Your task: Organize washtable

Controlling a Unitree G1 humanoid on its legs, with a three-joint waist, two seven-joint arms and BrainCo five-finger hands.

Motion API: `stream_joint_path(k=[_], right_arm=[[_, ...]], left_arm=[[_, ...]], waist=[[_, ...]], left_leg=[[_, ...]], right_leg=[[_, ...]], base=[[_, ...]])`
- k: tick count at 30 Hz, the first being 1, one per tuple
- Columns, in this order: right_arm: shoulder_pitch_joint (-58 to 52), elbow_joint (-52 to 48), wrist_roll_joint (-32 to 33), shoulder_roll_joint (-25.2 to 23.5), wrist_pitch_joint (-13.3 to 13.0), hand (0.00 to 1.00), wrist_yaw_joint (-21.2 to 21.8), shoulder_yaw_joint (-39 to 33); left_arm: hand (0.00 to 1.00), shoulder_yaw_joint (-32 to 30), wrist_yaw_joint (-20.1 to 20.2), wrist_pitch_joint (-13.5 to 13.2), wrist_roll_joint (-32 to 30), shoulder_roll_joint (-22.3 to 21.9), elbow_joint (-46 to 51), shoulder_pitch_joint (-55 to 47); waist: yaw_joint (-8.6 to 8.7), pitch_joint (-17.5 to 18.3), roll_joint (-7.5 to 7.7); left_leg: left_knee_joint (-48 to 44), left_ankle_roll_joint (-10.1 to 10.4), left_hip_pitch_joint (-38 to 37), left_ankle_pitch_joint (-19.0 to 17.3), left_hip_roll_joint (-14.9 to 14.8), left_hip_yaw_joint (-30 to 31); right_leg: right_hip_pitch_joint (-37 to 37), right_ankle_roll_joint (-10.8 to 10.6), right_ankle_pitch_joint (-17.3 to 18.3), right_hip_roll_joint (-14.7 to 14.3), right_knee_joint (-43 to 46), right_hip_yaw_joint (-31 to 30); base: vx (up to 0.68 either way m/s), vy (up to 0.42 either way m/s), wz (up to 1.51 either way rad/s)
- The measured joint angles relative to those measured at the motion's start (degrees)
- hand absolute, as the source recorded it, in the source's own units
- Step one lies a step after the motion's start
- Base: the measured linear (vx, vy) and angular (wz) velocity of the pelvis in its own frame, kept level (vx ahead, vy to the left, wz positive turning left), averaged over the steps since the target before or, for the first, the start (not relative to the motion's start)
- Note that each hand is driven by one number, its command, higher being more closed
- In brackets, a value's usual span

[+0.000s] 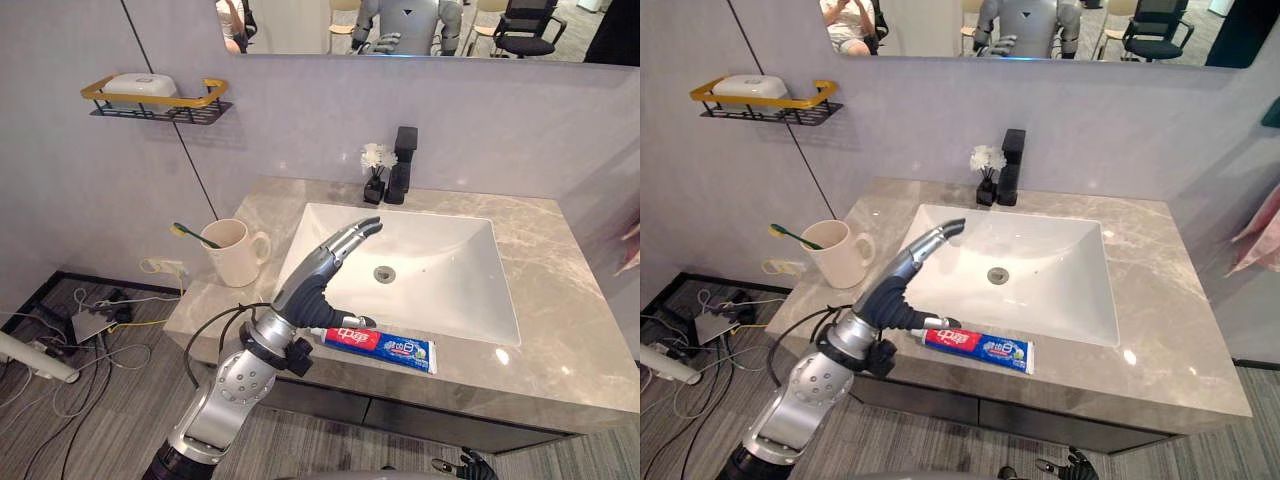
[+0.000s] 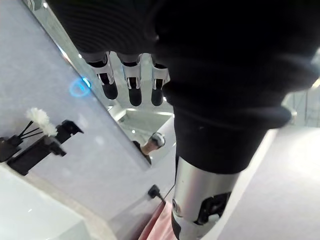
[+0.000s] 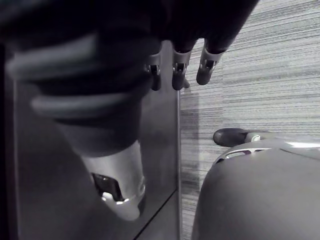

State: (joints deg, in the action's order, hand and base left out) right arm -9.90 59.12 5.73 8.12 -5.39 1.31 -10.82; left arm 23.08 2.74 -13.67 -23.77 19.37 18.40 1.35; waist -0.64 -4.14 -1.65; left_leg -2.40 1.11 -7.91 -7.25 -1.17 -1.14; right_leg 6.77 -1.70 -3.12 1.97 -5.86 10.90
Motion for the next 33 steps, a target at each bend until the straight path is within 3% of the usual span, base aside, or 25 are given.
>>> stream_joint_path(k=[5, 9, 17, 21, 33], right_arm=[[0.5, 0.0, 0.5, 0.0, 0.0, 0.00, 0.0, -0.2], [1.6, -0.5, 0.5, -0.2, 0.0, 0.00, -0.1, -0.5], [1.7, -1.5, 0.7, -0.9, 0.1, 0.00, -0.1, -0.5], [1.7, -1.5, 0.7, -0.9, 0.1, 0.00, -0.1, -0.5], [1.7, -1.5, 1.5, -0.9, 0.2, 0.00, 0.1, -0.3]], left_arm=[[0.00, 2.4, 0.3, 0.5, -4.3, -0.1, -5.9, 0.0], [0.00, 3.5, 0.4, 1.3, -6.8, -0.1, -10.0, 0.1], [0.00, 4.4, 0.6, 1.5, -10.7, -0.2, -11.6, 0.3], [0.00, 4.5, 0.6, 1.5, -10.9, 0.0, -12.5, 0.3], [0.00, 4.5, 0.7, 1.3, -11.0, 0.6, -12.5, 0.3]], waist=[[0.25, -0.3, 0.32], [1.49, -0.6, 0.45], [2.03, -0.9, 0.00], [2.79, -1.0, 0.04], [2.93, -1.2, 0.07]], left_leg=[[0.4, 0.0, -0.7, 0.0, 0.0, -0.2], [0.5, 0.0, -0.8, 0.0, 0.2, -0.3], [0.6, 0.0, -0.8, 0.0, 0.1, -0.3], [0.6, 0.0, -0.8, 0.0, 0.1, -0.4], [1.5, 0.0, -1.3, 0.0, 0.1, -0.6]], right_leg=[[0.0, 0.0, 0.0, 0.0, 0.0, 0.0], [0.0, 0.0, 0.0, 0.2, -0.1, 0.0], [0.0, 0.0, 0.0, 0.1, -0.1, 0.0], [0.0, -0.1, 0.0, 0.1, -0.1, 0.0], [0.0, -0.1, 0.0, 0.1, -0.1, -0.2]], base=[[0.02, 0.027, -0.01], [0.00, 0.000, 0.00], [0.00, 0.000, 0.00], [0.00, 0.000, 0.00], [0.00, 0.000, 0.00]])
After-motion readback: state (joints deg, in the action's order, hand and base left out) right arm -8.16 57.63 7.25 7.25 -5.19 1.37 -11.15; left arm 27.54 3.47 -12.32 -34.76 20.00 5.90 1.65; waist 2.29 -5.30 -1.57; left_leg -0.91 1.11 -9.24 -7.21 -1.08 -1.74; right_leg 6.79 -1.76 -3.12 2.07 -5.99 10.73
